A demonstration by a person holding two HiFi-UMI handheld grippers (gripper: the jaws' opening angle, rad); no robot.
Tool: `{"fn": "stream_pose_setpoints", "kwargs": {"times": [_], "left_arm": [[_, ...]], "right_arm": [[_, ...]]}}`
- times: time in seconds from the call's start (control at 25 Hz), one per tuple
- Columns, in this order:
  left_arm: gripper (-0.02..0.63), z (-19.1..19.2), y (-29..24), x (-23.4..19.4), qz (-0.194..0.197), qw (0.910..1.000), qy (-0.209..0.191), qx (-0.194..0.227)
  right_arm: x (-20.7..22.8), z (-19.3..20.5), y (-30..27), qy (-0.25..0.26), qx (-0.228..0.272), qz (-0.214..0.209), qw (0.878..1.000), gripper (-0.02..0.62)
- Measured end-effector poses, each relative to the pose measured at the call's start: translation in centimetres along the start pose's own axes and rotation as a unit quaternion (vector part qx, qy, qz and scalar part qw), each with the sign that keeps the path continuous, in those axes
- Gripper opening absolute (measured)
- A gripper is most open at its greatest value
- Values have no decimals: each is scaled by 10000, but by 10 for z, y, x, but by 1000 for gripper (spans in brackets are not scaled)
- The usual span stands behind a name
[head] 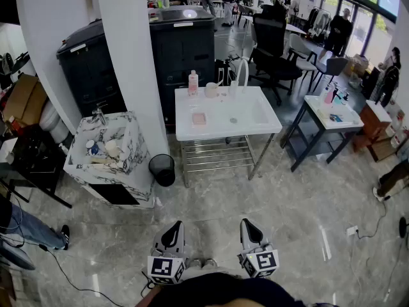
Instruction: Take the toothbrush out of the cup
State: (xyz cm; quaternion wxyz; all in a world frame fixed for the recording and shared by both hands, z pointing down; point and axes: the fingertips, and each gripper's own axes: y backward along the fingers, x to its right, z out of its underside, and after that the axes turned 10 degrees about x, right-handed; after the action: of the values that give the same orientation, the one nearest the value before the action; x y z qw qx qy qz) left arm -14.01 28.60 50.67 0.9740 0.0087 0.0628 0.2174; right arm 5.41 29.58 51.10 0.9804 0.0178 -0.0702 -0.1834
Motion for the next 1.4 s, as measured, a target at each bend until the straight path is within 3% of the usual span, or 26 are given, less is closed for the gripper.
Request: {"fn": "stream_pose_setpoints", "kwargs": {"times": [0.92, 1.24, 1.28, 1.32, 1.4], "left_arm": [[3, -2, -4, -6, -9, 9999, -48, -93], [12, 2, -9, -1, 178, 9998, -38, 7], [89, 0, -11, 2, 222, 9997, -32, 41], [311, -4, -13, 4, 263, 9996, -34, 51], [428, -5, -19, 6, 314, 9995, -46, 19]], "right_arm": [[-1, 0, -9, 58, 193, -112, 9997, 5], [0, 5, -13, 60, 141, -115, 9998, 5], [1, 4, -14, 58, 133, -109, 9998, 5], [2, 3, -14, 55, 124, -100, 9999, 5], [3, 2, -16, 54, 115, -84, 9999, 5]]}}
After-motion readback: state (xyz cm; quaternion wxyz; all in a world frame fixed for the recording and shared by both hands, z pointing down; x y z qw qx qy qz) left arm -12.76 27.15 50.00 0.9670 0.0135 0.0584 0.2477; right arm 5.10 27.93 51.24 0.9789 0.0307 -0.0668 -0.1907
